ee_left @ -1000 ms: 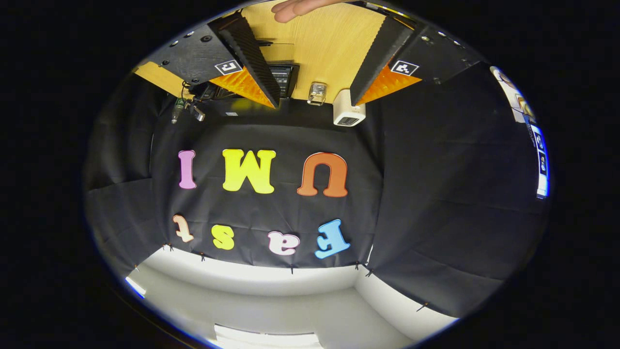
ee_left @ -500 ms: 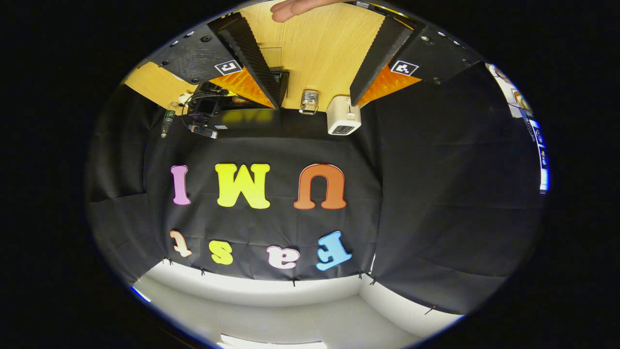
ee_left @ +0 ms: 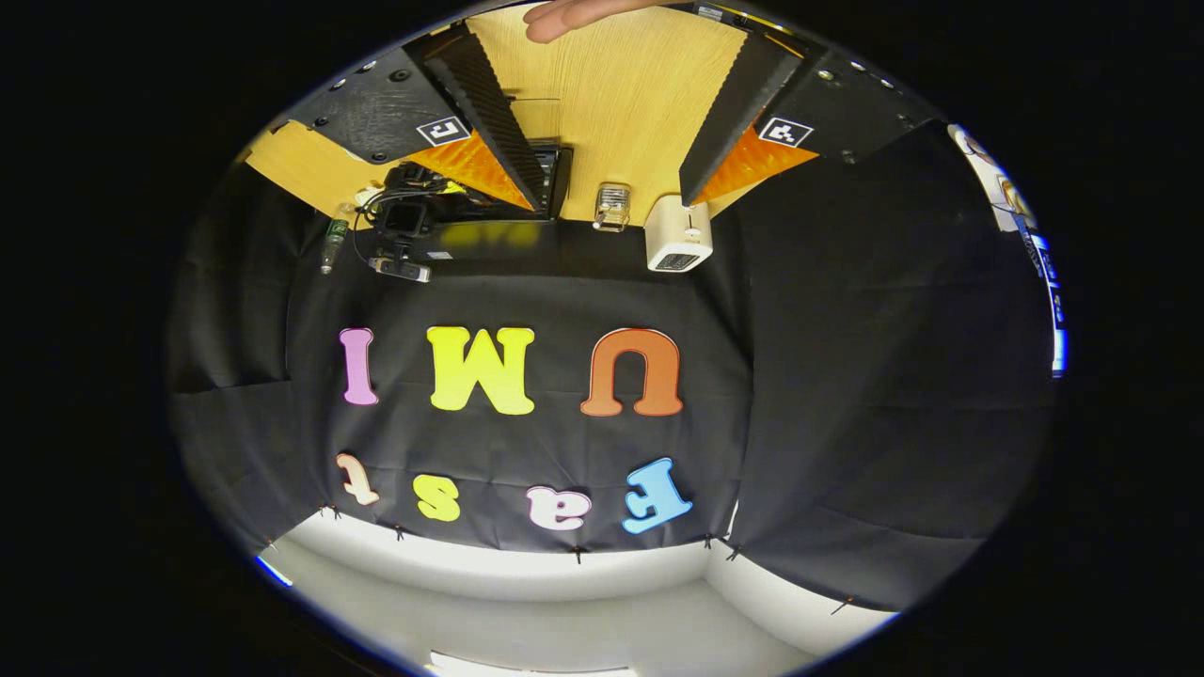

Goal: Open the electric oven with the left hand, put the food in, and close the electric oven.

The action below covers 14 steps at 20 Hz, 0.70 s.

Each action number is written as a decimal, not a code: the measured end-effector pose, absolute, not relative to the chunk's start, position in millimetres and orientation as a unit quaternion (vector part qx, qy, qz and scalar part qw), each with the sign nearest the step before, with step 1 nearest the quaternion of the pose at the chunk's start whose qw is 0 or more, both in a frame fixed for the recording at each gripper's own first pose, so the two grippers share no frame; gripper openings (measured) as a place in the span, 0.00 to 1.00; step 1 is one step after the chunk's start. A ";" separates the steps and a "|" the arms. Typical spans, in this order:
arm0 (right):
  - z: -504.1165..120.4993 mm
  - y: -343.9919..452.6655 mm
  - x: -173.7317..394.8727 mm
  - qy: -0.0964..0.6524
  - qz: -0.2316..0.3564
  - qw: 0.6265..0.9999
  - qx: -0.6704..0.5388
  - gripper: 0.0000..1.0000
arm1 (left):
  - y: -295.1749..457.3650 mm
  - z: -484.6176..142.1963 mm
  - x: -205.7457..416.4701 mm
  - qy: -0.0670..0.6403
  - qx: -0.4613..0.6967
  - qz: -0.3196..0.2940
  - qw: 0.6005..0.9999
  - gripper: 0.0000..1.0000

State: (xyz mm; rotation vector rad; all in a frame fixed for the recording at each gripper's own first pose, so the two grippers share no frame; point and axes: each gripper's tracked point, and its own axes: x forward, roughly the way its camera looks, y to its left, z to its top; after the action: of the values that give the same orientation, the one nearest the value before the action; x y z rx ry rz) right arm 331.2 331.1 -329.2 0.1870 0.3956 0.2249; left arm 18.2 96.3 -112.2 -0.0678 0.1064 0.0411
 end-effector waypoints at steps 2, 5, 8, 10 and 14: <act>-322.5 326.8 313.8 0.199 0.129 0.966 0.103 0.96 | 90.9 -111.8 14.4 0.053 -0.030 0.017 0.998 0.95; -310.3 314.6 289.2 0.194 0.146 0.964 0.103 0.92 | 76.5 -114.4 13.3 0.060 -0.029 0.006 0.998 0.95; -290.5 301.3 261.7 0.185 0.164 0.964 0.103 0.92 | 62.7 -119.7 13.0 0.066 -0.024 -0.005 0.998 0.95; -274.0 292.6 241.3 0.174 0.179 0.963 0.106 0.95 | 53.1 -126.3 13.9 0.072 -0.020 -0.014 0.997 0.95; -242.7 263.5 203.7 0.150 0.189 0.964 0.112 0.95 | 39.6 -154.1 24.6 0.102 -0.008 -0.020 0.995 0.95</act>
State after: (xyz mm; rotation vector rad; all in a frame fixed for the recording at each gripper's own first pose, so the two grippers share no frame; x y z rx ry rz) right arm 203.7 263.5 -242.7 0.2259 0.3028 0.3830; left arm 24.6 39.6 -154.1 -0.0154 0.2041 -0.0400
